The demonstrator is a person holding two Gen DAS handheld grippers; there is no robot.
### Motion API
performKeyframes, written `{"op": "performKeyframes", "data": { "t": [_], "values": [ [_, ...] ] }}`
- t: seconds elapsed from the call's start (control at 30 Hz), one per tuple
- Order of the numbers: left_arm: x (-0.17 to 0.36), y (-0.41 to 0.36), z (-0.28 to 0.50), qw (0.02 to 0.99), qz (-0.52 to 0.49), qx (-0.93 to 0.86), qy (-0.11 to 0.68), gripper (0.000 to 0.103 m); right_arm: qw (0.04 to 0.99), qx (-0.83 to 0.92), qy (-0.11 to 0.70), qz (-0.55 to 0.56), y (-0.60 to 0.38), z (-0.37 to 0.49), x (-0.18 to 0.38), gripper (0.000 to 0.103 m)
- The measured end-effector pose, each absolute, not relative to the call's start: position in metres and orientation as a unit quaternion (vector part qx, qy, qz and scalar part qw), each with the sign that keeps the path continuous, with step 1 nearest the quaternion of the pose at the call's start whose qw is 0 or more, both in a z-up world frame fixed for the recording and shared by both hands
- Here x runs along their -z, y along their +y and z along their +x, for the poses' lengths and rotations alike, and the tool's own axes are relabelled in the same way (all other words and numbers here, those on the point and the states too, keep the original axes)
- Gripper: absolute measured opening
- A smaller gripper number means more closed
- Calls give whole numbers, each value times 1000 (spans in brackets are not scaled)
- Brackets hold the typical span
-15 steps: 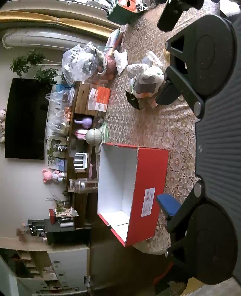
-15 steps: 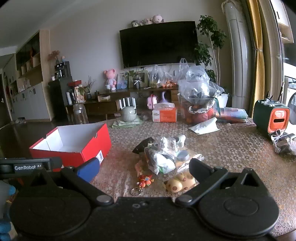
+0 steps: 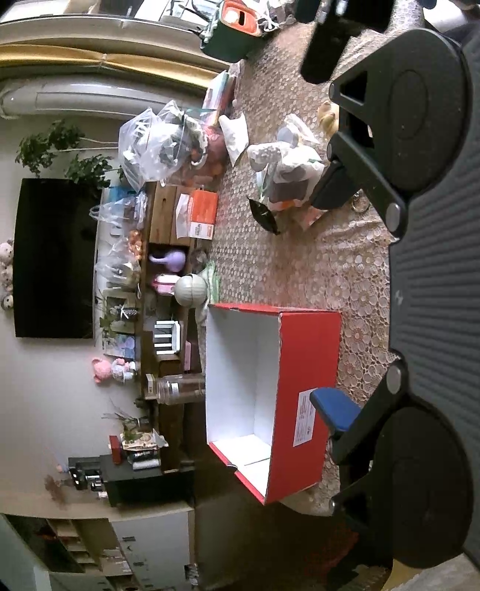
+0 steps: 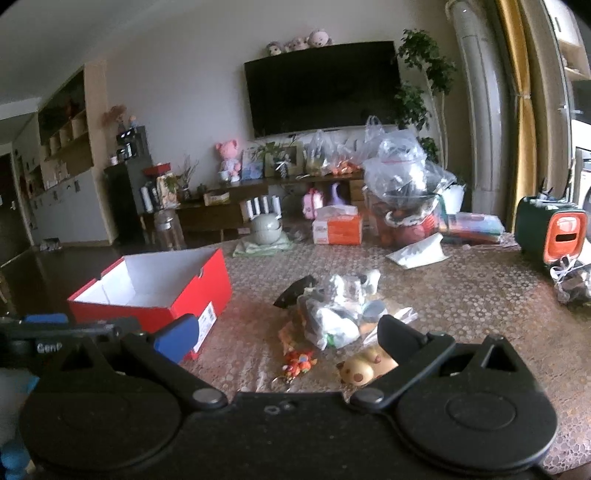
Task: Organize objects
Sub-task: 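Move both tools toward the pile of small items on the table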
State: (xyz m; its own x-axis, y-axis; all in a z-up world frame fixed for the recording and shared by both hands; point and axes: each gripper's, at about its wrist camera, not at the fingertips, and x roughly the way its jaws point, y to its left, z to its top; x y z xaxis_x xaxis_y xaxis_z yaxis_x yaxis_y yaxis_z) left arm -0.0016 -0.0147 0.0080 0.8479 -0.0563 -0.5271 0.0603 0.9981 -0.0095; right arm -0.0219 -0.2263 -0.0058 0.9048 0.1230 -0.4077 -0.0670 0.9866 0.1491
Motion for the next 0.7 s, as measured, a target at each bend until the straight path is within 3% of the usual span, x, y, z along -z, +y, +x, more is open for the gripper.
{"op": "performKeyframes", "data": {
  "t": [0.7],
  "values": [
    [-3,-24,5,960,4,66,273,103,973,-74,217,42,-219,-12,12,103]
  ]
}}
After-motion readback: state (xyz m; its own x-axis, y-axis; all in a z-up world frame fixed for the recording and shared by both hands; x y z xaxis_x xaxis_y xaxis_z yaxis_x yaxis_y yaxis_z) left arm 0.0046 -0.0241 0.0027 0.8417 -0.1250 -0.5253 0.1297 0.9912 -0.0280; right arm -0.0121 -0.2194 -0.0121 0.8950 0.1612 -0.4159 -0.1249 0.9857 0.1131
